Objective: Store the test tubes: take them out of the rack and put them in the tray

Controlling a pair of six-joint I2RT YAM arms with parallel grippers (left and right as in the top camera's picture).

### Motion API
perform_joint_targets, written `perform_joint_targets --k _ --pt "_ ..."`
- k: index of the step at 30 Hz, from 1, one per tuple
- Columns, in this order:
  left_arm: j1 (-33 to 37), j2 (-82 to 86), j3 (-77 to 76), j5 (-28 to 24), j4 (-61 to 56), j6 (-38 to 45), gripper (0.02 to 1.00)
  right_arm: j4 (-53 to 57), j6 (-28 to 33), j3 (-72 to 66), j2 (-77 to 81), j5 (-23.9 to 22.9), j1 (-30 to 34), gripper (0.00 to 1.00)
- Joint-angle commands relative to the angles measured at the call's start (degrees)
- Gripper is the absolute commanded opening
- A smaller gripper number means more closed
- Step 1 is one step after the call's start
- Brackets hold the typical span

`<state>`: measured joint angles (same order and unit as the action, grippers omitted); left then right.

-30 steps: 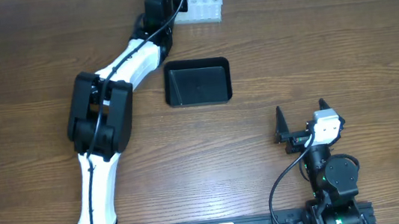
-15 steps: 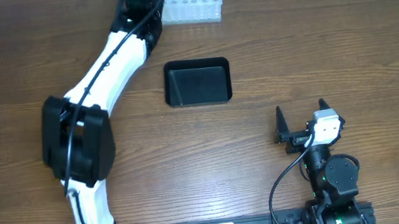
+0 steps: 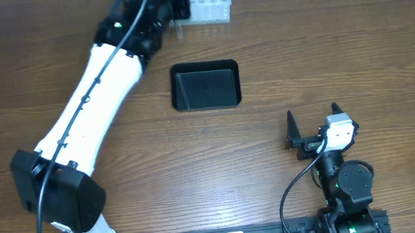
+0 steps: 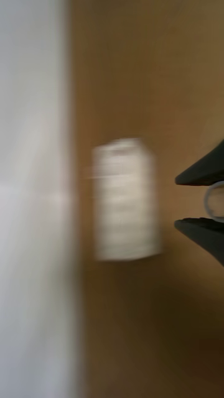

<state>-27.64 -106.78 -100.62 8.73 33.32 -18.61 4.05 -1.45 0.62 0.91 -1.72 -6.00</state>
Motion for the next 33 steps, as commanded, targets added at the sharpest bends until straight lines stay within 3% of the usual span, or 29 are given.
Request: perform_joint_targets --k 1,8,33 --pt "-3.69 -3.17 0.00 -0.79 6.51 -11.19 0.040 0.04 -0.17 -0.33 -0.48 -0.50 -0.31 0.993" --pt "-5.64 -8.63 0.00 -0.76 10.23 -12.33 0.040 0.07 -0.17 -0.33 -0.48 -0.50 -0.31 0.991" --pt "-2.08 -16.39 0.07 -2.10 15.61 -11.87 0.038 0.04 -0.17 -0.33 -0.48 -0.50 -0.31 0.991"
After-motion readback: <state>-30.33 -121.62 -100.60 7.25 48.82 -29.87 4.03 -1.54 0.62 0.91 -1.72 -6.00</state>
